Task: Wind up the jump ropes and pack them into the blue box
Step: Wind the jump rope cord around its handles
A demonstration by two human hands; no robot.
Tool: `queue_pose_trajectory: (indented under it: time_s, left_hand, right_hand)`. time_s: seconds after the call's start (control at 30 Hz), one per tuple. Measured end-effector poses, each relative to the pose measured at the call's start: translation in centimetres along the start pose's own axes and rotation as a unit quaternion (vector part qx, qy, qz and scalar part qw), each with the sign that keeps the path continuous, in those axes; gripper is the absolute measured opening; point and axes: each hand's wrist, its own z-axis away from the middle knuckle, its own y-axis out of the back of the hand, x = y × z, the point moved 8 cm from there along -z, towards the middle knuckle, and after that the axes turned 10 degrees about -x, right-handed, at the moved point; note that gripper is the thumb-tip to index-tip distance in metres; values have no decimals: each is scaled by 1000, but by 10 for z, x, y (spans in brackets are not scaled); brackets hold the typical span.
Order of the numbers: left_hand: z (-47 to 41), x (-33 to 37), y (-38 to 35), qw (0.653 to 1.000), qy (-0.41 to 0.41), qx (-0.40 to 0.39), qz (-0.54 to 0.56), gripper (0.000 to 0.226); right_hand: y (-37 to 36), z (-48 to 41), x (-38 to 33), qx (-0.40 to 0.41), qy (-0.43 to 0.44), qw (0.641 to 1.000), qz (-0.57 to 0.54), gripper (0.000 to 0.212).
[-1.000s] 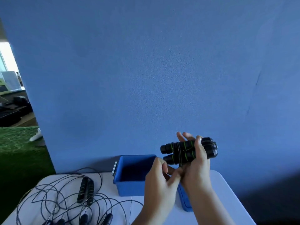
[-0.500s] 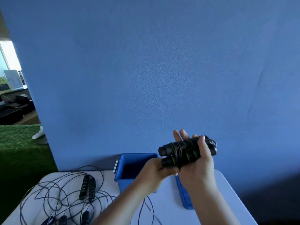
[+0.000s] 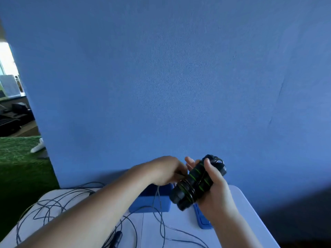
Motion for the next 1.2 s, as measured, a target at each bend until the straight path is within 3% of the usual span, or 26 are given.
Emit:
queue_pose_trajectory:
  time_s: [0.13,0.23,0.3,0.4,0.47,0.63,0.7,0.8,0.93,1.07,1.2]
  left_hand:
    - [1,5,7,997,30,-14,-69,35]
    - [-1,1,9,997,54,-18,-52,38]
    - [0,1,9,998,60,-19,-24,41]
    - [0,1,11,998,67,-14,-8,31]
    - [0,1,11,997,81,-3,6,27]
    - [0,-4,9,989,120,51,73,23]
    - [2,1,10,984,117,86,100,22]
    - [10,6,12,974,108,151,130,26]
    - [21,11,1,944,70,230,227,30]
    - [27,13,-20,860,12,326,391,20]
    - [34,-1,-45,811,25,411,414,16]
  right_hand:
    - [4,4,-2,20,12,998,57,61]
    - [7,4,-4,27,10,995,91,50]
    - [11,3,-5,39,13,994,104,54]
    - [9,6,-8,51,13,991,122,58]
    - [9,5,-11,57,18,989,137,48]
    - [11,-1,-14,69,36,980,184,11]
    - [13,-1,-17,83,60,976,192,20]
    - [11,-2,-18,102,93,973,184,16]
    - [9,-6,-20,123,137,970,156,7]
    - [4,-4,-19,147,166,968,117,20]
    - [0,1,-15,156,169,968,98,13]
